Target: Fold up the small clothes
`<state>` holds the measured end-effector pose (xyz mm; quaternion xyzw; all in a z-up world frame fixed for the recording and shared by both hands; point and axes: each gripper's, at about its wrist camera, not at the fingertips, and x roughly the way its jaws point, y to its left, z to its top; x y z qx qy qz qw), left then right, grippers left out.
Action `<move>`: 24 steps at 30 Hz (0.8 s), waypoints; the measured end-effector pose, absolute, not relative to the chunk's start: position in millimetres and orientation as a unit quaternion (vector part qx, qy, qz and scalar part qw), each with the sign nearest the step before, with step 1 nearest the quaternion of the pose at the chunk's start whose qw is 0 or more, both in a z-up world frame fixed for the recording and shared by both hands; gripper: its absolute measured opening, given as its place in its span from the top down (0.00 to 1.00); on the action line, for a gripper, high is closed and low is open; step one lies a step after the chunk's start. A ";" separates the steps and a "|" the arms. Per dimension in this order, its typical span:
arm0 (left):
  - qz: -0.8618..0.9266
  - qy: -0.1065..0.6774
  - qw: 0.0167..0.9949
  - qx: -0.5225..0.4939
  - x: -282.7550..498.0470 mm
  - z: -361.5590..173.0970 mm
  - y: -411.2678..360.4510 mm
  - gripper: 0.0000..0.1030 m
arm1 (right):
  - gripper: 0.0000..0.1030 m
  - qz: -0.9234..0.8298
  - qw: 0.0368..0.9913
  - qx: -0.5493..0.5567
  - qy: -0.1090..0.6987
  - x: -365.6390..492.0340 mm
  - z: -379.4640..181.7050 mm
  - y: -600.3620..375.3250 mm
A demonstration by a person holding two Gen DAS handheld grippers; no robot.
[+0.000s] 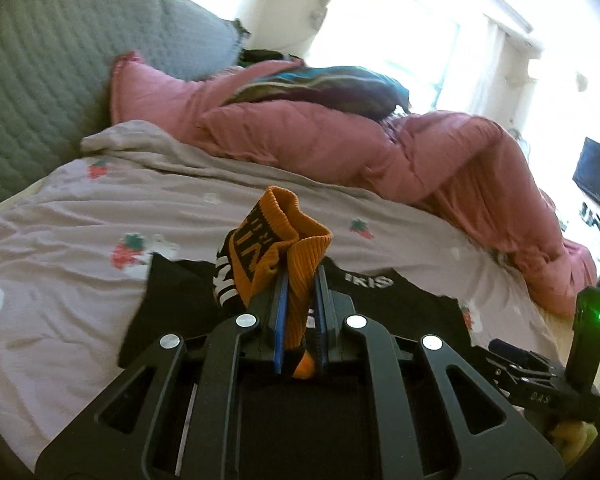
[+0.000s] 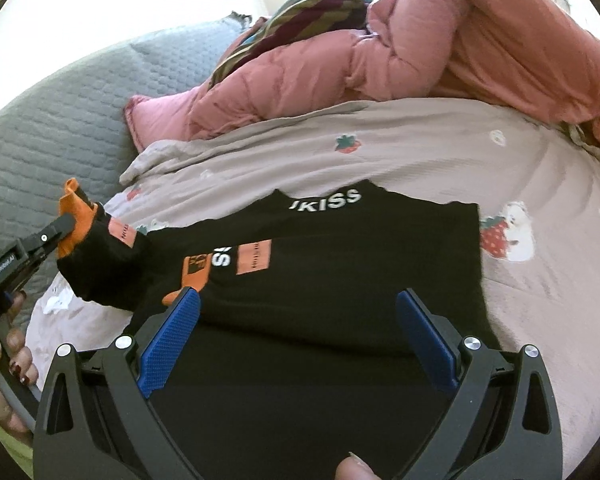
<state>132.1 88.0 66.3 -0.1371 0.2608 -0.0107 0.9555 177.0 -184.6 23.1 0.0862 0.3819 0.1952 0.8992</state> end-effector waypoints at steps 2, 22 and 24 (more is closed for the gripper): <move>-0.022 0.266 0.954 -0.134 135.9 64.0 75.8 0.95 | 0.05 0.191 0.900 0.090 0.382 176.7 22.0 -192.7; -0.140 0.322 0.930 -0.108 157.2 18.9 1.0 0.78 | 0.05 0.145 0.901 0.100 0.397 180.5 5.9 -233.4; -0.144 0.315 0.931 -0.119 157.5 22.8 7.7 0.76 | 0.05 0.149 0.899 0.094 0.400 181.2 4.5 -227.9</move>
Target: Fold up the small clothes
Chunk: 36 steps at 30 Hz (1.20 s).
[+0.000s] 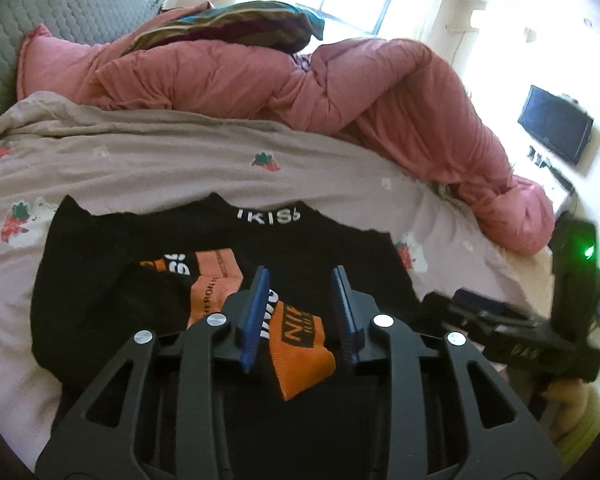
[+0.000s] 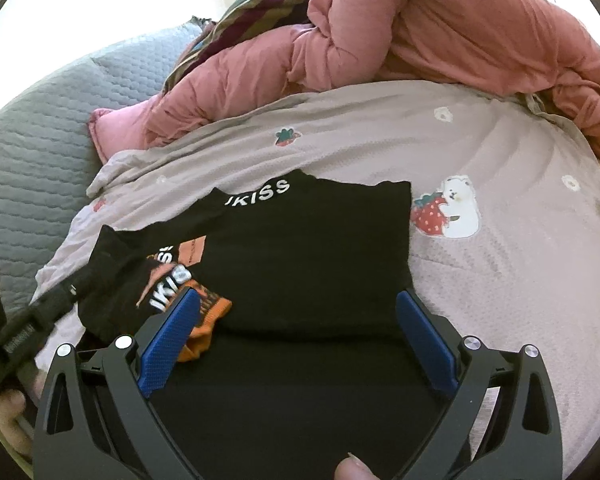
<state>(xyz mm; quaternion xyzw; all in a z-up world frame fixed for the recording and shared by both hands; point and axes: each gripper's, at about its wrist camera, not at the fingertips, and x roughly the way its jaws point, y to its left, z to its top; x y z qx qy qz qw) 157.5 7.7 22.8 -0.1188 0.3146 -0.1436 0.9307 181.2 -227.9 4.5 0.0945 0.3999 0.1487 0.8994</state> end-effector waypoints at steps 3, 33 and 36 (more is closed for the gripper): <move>-0.108 0.310 0.938 -0.112 160.4 25.5 22.0 0.75 | 0.05 0.158 0.897 0.089 0.404 181.5 3.3 -218.2; 0.086 0.279 0.943 -0.157 156.3 9.0 152.6 0.54 | 0.62 0.235 0.868 -0.032 0.436 211.6 -42.3 -80.0; 0.091 0.275 0.942 -0.168 154.0 9.7 160.8 0.54 | 0.75 0.249 0.874 -0.021 0.417 207.0 -27.8 -84.1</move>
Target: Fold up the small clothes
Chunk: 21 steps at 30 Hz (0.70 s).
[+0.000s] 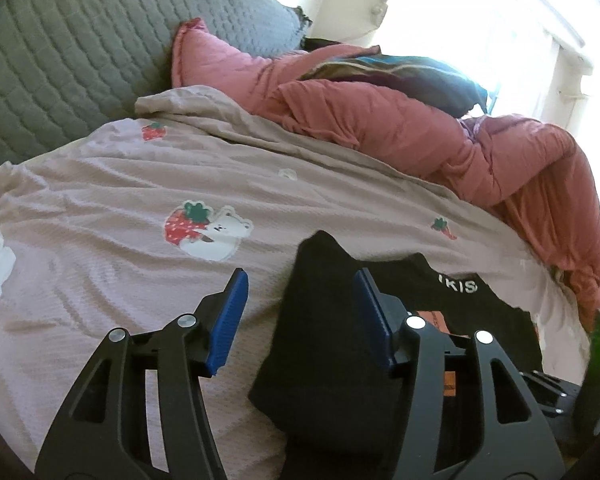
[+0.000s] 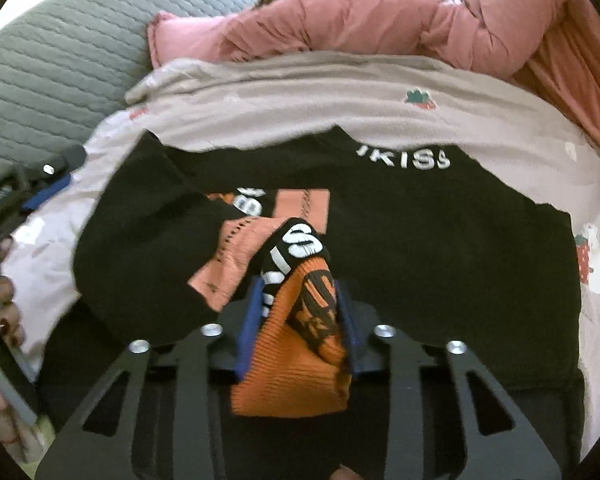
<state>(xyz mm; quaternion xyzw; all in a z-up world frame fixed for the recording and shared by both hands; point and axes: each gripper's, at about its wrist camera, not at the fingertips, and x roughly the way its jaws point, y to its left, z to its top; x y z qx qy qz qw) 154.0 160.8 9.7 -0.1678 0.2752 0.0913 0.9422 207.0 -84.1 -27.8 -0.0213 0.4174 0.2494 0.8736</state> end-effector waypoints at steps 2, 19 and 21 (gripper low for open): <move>0.093 0.273 0.942 -0.172 152.8 9.9 163.9 0.54 | 0.77 0.254 0.879 -0.021 0.404 206.2 -15.3 -86.3; 0.093 0.280 0.942 -0.163 155.8 7.6 162.1 0.54 | 0.77 0.152 0.909 -0.128 0.366 230.6 26.8 -146.1; 0.094 0.283 0.941 -0.159 157.0 6.3 161.0 0.54 | 0.77 0.144 0.908 -0.134 0.369 233.8 20.7 -148.6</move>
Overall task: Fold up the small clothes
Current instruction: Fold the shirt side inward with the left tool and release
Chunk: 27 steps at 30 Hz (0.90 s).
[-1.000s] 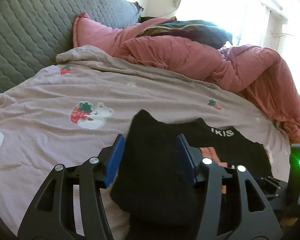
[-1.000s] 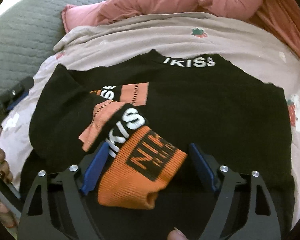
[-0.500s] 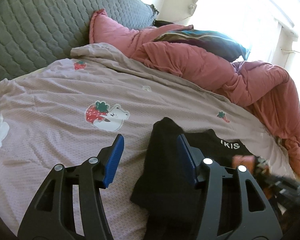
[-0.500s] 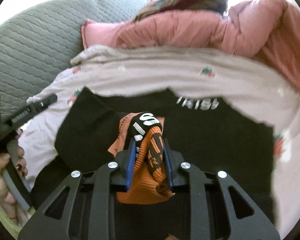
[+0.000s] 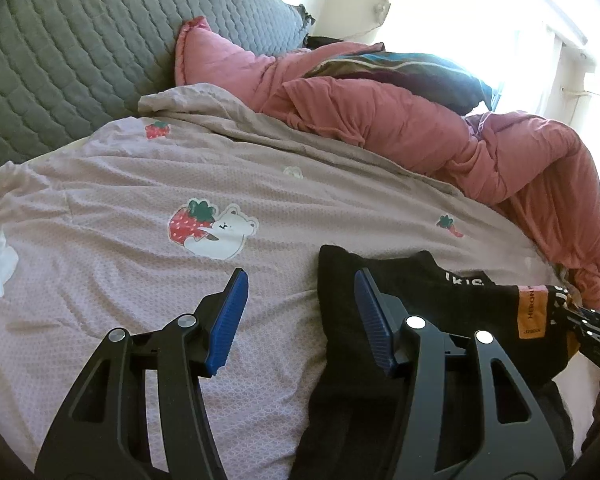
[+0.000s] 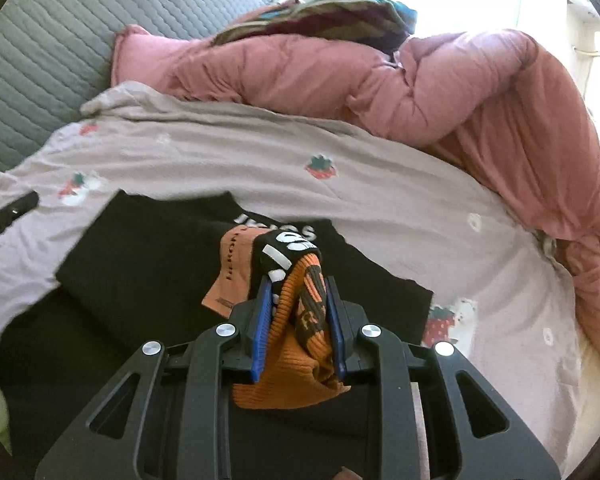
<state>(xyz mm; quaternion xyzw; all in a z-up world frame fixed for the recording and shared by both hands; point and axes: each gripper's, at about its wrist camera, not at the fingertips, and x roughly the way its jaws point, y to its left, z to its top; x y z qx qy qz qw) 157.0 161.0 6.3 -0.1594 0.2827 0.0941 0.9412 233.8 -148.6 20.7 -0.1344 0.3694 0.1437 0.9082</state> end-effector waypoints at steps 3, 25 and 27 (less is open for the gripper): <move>0.093 0.287 0.942 -0.149 160.9 5.5 155.7 0.54 | 0.77 0.133 0.907 -0.144 0.372 236.5 14.1 -148.8; -0.018 0.414 0.908 -0.065 216.5 -53.6 83.2 0.54 | 0.51 0.041 0.916 -0.107 0.383 236.4 -7.1 -202.5; -0.019 0.414 0.908 -0.066 216.1 -54.3 84.0 0.54 | 0.51 0.063 0.917 -0.089 0.384 230.8 -5.2 -200.4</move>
